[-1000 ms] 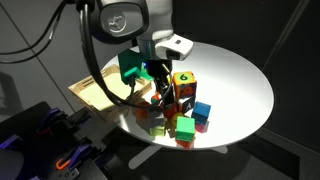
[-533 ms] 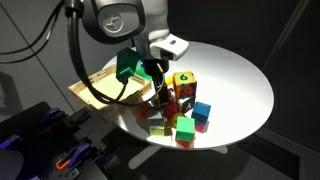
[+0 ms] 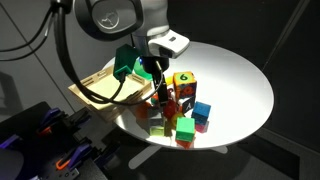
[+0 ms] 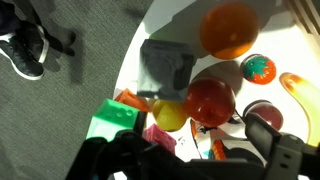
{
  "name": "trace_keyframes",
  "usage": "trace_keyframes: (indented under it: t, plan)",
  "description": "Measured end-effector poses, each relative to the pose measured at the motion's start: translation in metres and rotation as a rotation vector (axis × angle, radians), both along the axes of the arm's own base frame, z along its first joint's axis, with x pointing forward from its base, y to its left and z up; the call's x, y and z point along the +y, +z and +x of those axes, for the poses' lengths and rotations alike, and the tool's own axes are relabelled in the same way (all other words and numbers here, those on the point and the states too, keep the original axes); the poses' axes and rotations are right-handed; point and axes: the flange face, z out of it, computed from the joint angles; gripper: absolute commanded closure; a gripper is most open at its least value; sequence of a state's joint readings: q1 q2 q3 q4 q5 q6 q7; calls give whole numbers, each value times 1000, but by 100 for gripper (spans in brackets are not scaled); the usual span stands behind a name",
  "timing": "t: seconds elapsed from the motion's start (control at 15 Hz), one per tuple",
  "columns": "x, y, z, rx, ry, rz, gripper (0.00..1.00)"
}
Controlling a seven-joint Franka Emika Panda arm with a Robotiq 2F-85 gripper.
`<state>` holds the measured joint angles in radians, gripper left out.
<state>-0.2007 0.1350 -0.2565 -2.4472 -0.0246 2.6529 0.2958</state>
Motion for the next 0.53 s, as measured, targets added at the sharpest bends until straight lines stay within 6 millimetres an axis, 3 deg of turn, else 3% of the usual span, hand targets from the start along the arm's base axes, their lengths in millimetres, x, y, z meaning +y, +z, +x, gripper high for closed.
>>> trace_keyframes:
  t: [0.53]
  plan:
    - [6, -4, -16, 18, -30, 45, 0]
